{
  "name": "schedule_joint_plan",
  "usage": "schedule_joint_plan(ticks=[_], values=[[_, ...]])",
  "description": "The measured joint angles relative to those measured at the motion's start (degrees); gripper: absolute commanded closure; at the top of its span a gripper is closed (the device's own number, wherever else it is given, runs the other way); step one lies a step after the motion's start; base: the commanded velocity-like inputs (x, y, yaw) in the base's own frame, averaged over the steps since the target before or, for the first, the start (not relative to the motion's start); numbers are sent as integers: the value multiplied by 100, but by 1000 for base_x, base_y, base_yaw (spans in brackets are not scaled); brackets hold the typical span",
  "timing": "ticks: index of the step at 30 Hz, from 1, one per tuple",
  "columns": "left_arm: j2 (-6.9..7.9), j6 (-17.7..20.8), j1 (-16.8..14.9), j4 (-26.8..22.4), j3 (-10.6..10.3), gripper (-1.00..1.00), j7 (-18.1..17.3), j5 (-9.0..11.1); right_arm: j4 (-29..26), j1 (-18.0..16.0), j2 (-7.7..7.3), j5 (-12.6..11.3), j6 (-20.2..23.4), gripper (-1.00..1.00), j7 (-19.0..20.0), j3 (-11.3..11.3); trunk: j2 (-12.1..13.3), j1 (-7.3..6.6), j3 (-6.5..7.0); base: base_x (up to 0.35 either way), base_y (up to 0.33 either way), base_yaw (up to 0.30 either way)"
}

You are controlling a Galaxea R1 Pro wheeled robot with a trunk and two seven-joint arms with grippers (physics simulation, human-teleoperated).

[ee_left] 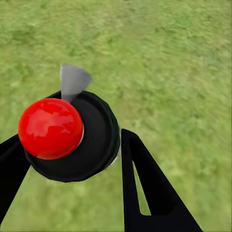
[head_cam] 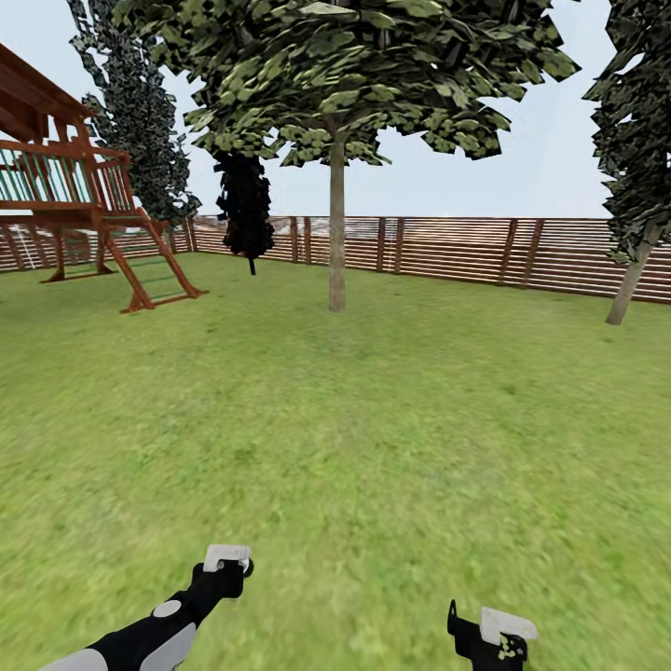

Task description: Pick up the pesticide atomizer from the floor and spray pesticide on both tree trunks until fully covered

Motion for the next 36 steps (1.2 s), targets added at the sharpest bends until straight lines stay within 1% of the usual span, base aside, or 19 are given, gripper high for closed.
schedule_joint_plan(ticks=[36], values=[[-2, 0, 0, 0, 0, 100, 0, 0, 0, 0, 2, 0, 0, -100, 0, 2, 0, 0, 0, 334, 0, 0]])
